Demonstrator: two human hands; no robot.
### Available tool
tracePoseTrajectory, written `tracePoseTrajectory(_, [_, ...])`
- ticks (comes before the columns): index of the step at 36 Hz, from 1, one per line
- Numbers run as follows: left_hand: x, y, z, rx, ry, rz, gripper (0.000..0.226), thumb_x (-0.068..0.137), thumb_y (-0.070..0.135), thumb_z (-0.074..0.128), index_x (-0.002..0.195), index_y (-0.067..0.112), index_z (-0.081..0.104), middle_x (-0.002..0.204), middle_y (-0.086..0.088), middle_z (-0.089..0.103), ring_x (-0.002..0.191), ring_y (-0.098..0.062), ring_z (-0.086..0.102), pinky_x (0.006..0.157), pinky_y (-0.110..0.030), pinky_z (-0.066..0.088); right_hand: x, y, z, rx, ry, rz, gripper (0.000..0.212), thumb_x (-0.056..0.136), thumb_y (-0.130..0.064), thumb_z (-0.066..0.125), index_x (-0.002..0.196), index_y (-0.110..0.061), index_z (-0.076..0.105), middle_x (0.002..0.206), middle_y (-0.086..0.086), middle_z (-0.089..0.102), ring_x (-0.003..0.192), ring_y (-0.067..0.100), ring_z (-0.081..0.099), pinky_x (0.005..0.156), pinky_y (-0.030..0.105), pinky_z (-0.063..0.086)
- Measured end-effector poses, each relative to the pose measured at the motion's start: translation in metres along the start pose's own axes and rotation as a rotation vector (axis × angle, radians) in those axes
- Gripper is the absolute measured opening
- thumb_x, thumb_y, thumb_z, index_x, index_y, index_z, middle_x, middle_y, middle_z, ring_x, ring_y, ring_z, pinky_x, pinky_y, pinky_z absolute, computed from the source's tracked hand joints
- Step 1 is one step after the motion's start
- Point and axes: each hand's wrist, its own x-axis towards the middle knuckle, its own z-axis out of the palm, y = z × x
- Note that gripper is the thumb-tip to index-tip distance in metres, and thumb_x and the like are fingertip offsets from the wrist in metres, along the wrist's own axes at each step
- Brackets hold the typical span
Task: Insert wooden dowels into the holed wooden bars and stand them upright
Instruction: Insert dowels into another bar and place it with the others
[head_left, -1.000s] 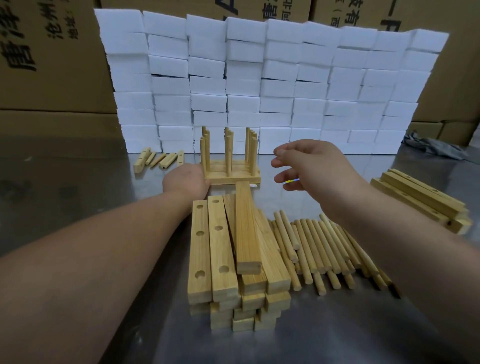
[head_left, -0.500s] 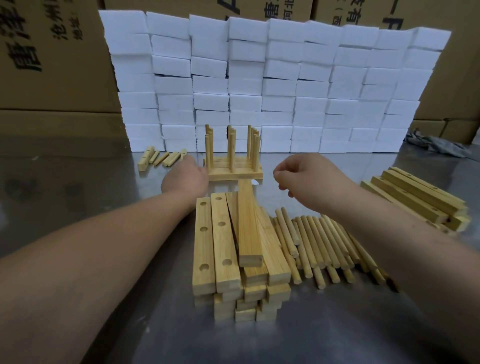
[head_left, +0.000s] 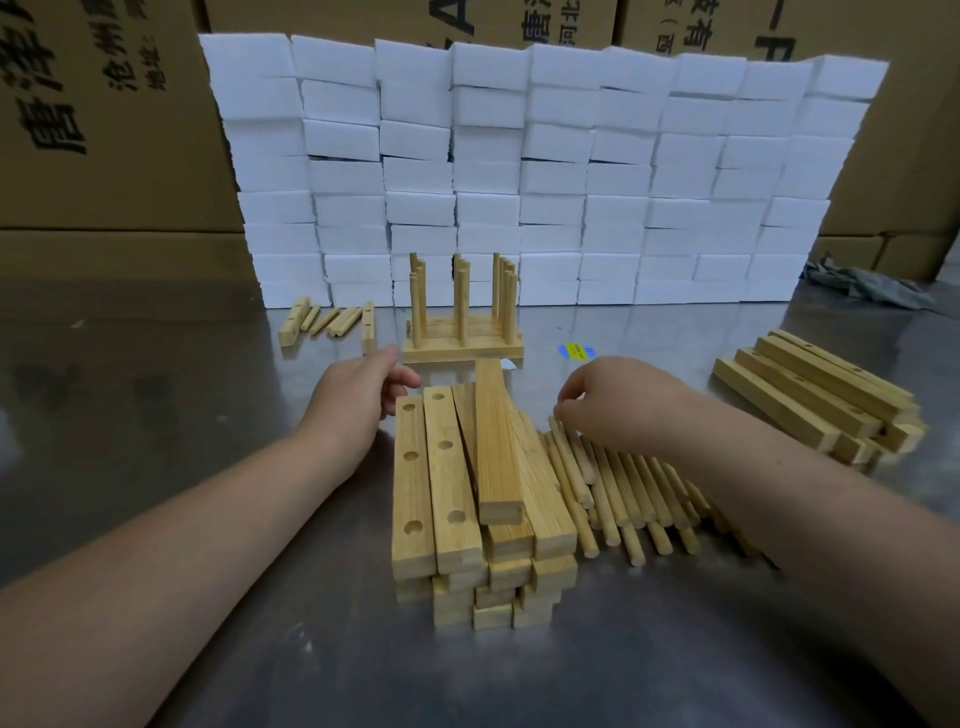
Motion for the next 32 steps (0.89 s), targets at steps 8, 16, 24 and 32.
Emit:
tracePoseTrajectory(8, [-0.003,-0.003,-0.005,0.145,-0.054,0.168,0.03,0.091,0.01,0.04,0.073,0.01,0.064,0.073,-0.004,0.057,0.069,-0.009,0.053,0.064,-0.012,0.042,0.0,0.0,0.001,-0.006,-0.007,-0.007,0.027,0.088,-0.033,0.046,0.11,-0.03,0.062,0.107,-0.006,0.062,0.099,0.015,0.055,0.078,0.028,0.042])
tracePoseTrajectory(16, [-0.008,-0.001,-0.01,0.211,-0.146,0.277,0.035,0.092,0.009,0.039,0.069,0.013,0.065,0.074,-0.003,0.06,0.067,-0.001,0.053,0.059,-0.007,0.039,0.002,0.0,0.001,0.002,-0.032,0.009,0.031,0.089,-0.029,0.044,0.115,-0.029,0.06,0.115,-0.006,0.061,0.105,0.015,0.054,0.08,0.028,0.041])
tracePoseTrajectory(24, [-0.015,0.004,-0.008,0.236,-0.243,0.375,0.046,0.075,0.029,0.036,0.083,-0.001,0.069,0.088,-0.017,0.065,0.09,-0.024,0.058,0.086,-0.032,0.043,0.007,0.001,0.003,0.036,-0.059,-0.003,0.032,0.089,-0.026,0.044,0.117,-0.029,0.059,0.117,-0.007,0.059,0.095,0.012,0.049,0.079,0.026,0.039])
tracePoseTrajectory(32, [-0.016,0.0,-0.007,0.292,-0.259,0.307,0.041,0.077,0.036,0.041,0.084,0.009,0.07,0.091,-0.013,0.066,0.091,-0.022,0.058,0.087,-0.035,0.042,0.005,0.003,0.005,0.066,-0.069,-0.031,0.034,0.088,-0.021,0.046,0.119,-0.026,0.06,0.118,-0.005,0.059,0.106,0.016,0.053,0.078,0.024,0.037])
